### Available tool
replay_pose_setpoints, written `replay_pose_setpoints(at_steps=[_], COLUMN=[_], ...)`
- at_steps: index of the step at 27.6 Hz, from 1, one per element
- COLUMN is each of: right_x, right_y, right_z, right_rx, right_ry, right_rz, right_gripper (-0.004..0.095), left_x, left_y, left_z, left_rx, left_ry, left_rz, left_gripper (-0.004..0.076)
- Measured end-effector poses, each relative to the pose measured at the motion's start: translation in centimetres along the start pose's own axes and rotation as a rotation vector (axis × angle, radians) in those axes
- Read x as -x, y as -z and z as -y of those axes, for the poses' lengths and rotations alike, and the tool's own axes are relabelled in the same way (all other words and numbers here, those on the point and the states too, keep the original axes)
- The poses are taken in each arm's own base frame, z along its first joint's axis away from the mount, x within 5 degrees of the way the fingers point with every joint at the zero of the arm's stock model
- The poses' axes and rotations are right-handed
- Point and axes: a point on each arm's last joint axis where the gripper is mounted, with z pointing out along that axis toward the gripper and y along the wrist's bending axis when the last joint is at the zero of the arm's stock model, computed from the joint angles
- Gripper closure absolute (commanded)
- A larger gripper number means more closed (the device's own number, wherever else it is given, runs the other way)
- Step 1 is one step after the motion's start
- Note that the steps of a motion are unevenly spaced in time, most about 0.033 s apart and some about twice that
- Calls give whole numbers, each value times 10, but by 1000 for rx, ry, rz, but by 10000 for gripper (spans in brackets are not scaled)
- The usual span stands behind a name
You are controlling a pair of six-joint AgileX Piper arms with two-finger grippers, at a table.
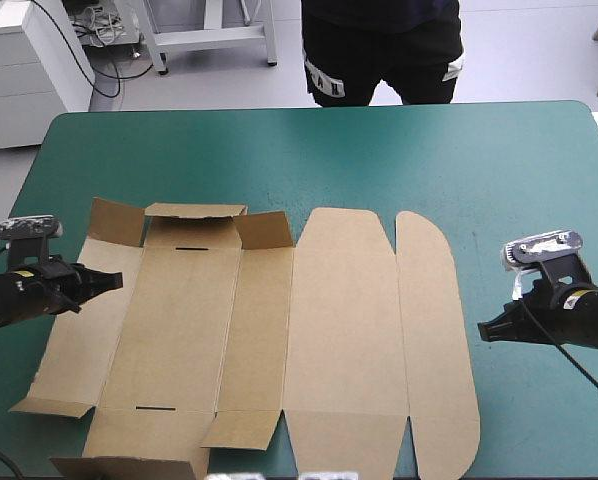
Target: Fold the box
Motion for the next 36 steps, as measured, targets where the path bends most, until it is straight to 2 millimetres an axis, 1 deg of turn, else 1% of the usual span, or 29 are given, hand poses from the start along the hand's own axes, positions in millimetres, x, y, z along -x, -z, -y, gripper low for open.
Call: replay_pose_setpoints(at_steps=[6,11,13,20,26,33,36], right_x=[1,1,1,1,2,2,2], right_y=[0,0,0,0,0,0,0], right_z=[0,0,0,0,0,0,0], right_rx=[-5,-5,-5,-5,1,1,1], right_ry=[13,14,14,13,10,10,10], right_rz=[14,14,14,15,17,17,17], right_gripper=[822,822,822,822,822,822,822], left_x=[-6,-11,-13,-14,-14,-14,-16], left_y=[16,26,27,27,27,27,28], left_z=[-46,-64,-67,-66,-66,-66,-67], left_rx=[115,160,165,153,156,158,173], left_ry=[212,332,351,348,290,269,256], left_rz=[43,76,77,65,62,57,40], left_gripper=[731,731,731,731,731,731,713])
